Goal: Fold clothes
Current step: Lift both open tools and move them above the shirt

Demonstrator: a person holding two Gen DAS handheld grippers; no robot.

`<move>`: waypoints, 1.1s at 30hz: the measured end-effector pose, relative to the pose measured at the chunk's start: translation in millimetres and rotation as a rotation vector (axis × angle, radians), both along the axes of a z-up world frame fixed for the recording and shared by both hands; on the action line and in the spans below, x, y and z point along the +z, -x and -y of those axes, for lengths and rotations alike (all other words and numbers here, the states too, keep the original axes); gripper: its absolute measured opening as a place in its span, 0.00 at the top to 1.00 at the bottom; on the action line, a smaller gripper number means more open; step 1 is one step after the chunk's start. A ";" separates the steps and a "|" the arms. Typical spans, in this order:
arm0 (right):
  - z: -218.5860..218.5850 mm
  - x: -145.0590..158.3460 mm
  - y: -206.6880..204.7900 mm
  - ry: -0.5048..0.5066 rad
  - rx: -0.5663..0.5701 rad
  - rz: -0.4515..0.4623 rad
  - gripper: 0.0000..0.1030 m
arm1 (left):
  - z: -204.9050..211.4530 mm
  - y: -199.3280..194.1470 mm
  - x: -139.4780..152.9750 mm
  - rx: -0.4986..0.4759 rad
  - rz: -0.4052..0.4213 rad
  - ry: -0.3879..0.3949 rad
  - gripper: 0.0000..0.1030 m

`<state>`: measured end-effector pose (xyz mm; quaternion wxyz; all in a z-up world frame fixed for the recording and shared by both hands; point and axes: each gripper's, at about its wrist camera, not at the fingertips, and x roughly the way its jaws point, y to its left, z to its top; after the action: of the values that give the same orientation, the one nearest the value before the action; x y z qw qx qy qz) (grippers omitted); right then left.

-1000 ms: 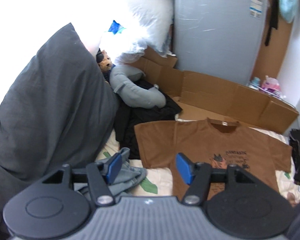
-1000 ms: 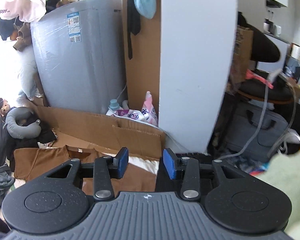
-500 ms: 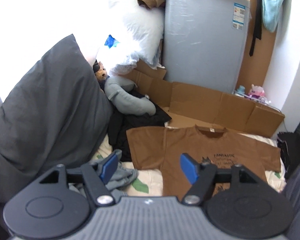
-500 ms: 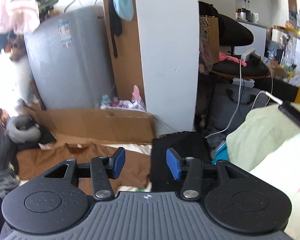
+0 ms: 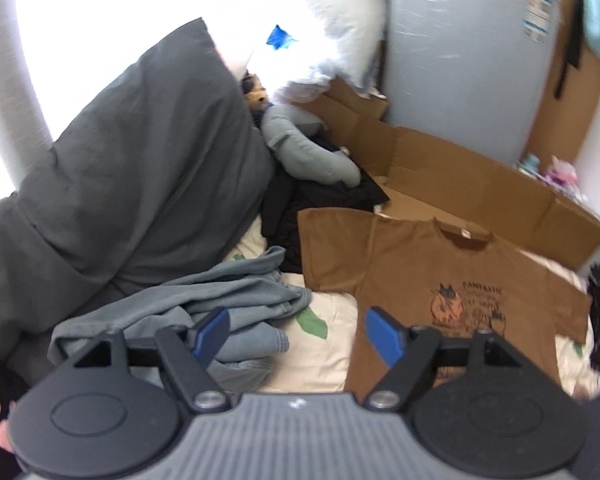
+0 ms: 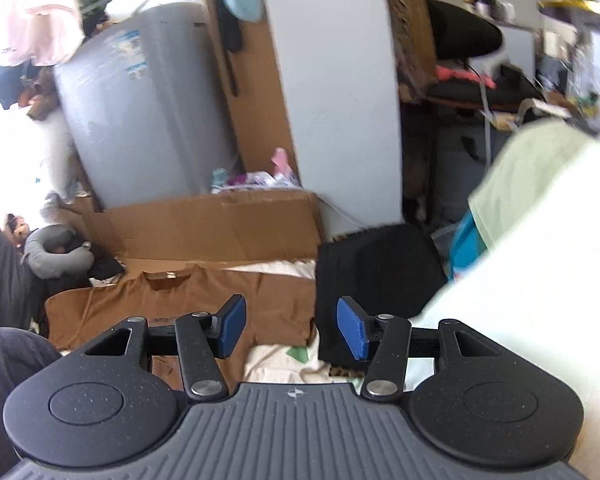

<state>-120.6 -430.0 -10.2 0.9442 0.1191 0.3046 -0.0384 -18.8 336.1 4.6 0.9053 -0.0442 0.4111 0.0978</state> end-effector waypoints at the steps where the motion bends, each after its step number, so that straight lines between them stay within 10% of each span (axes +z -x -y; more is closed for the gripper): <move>1: 0.7 -6.3 1.4 -0.011 0.002 -0.011 0.44 | 0.5 -2.8 -2.2 0.014 0.003 0.006 0.20; 21: -45.9 -184.4 24.5 -0.161 0.194 -0.286 0.46 | 3.2 6.8 -125.8 0.050 -0.202 0.063 0.20; 33: -60.4 -319.3 -15.9 -0.312 0.363 -0.481 0.67 | -2.8 17.2 -159.7 0.134 -0.277 0.082 0.20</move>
<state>-104.7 -369.6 -329.6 0.8073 0.1934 0.5370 0.1503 -36.1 338.9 -155.1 0.8287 -0.0946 0.5318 0.1465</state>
